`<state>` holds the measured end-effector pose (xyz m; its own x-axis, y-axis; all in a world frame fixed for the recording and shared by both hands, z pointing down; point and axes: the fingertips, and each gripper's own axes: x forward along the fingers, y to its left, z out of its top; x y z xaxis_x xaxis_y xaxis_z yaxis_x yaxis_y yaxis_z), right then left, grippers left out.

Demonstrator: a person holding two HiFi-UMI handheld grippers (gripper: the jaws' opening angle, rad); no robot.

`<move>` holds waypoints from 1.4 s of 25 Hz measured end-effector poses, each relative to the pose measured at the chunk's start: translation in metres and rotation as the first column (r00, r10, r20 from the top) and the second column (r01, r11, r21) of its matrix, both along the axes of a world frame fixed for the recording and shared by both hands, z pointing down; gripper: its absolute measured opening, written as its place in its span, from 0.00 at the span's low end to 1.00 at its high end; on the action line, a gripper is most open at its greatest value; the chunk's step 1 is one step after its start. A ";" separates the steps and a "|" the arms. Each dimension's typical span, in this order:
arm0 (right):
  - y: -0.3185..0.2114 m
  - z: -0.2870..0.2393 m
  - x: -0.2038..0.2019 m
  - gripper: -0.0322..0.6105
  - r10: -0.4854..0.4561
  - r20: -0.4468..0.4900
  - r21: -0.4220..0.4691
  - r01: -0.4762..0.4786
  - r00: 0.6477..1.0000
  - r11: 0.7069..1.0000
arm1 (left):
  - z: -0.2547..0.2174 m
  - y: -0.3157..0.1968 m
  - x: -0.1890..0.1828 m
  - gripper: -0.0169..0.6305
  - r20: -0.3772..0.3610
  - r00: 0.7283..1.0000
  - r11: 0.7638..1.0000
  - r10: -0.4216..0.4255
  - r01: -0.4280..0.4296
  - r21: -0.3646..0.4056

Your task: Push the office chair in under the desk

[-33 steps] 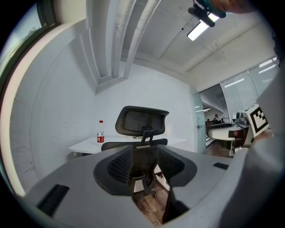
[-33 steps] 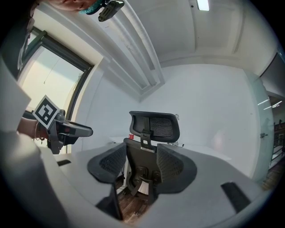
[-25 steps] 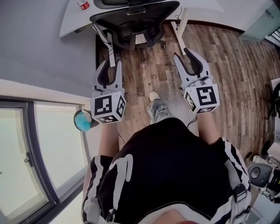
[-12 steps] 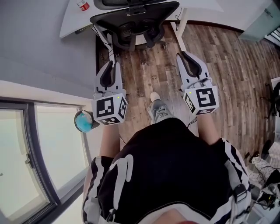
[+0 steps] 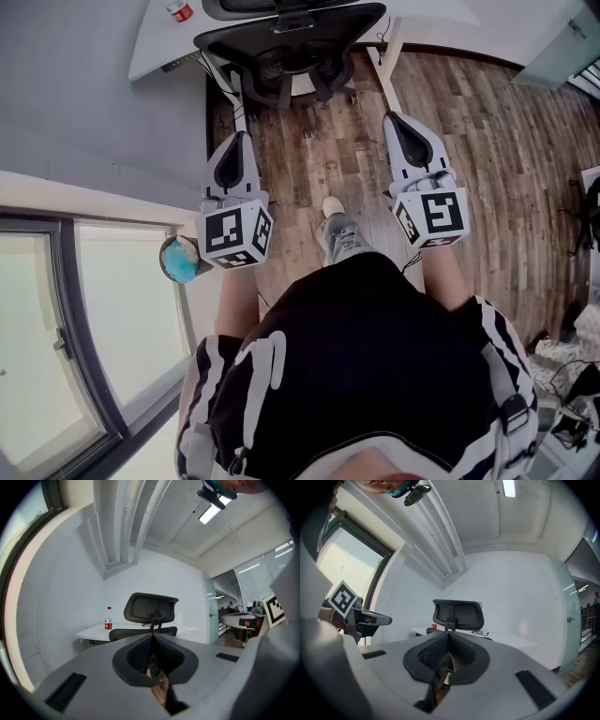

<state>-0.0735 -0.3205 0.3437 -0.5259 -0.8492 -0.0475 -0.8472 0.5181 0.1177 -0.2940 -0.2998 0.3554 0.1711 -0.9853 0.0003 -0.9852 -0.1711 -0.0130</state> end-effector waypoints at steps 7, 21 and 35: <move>0.001 -0.001 0.005 0.07 0.009 0.006 0.004 -0.009 1.000 1.000 | 0.000 0.000 0.001 0.04 -0.008 1.000 1.000 -0.001 0.001 0.007; 0.005 -0.004 -0.004 0.06 -0.019 -0.018 0.018 0.019 1.000 1.000 | -0.007 0.002 0.002 0.04 -0.015 1.000 1.000 0.010 -0.009 0.021; 0.008 0.002 -0.005 0.06 -0.008 -0.031 0.009 0.009 0.999 1.000 | -0.005 0.003 0.005 0.04 -0.023 0.999 1.000 0.022 -0.022 0.019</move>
<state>-0.0784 -0.3120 0.3459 -0.5344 -0.8443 -0.0389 -0.8387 0.5240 0.1486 -0.2889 -0.2972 0.3507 0.1926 -0.9810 -0.0225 -0.9812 -0.1928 0.0067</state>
